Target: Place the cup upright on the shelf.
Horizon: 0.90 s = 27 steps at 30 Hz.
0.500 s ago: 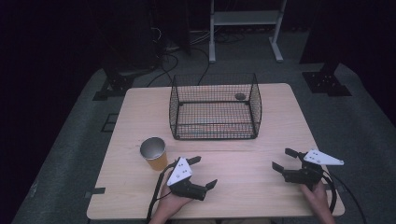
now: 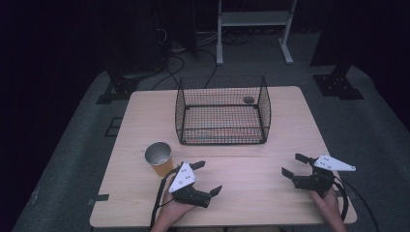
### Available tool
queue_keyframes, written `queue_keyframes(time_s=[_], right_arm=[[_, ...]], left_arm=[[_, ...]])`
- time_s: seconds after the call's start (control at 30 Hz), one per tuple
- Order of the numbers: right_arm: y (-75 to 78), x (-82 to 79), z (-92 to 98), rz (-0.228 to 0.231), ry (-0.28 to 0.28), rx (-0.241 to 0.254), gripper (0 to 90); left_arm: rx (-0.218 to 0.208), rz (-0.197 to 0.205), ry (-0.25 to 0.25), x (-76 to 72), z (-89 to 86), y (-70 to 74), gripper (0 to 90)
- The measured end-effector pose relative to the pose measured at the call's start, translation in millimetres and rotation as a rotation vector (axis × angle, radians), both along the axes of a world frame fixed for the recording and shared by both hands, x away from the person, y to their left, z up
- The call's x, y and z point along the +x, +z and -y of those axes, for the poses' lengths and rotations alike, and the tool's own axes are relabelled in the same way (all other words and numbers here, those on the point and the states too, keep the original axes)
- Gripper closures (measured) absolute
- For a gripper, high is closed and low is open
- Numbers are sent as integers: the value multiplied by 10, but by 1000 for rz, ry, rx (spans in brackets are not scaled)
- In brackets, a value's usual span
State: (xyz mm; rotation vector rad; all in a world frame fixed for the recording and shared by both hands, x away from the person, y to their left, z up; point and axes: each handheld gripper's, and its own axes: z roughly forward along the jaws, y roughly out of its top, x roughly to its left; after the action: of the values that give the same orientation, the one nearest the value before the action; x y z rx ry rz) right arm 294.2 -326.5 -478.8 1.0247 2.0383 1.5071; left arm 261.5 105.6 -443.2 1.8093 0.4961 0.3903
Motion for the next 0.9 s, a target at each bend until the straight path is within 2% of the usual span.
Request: queue_keyframes(time_s=[0.43, 0.63, 0.9], right_arm=[[0, 1, 1, -1, 1, 1, 130], [0, 3, 4, -2, 0, 3, 130], [1, 4, 6, -3, 0, 3, 130]], left_arm=[[1, 12, 12, -15, -112, 129, 57], [6, 3, -1, -18, -150, 176, 57], [13, 20, 5, -38, -222, 269, 57]])
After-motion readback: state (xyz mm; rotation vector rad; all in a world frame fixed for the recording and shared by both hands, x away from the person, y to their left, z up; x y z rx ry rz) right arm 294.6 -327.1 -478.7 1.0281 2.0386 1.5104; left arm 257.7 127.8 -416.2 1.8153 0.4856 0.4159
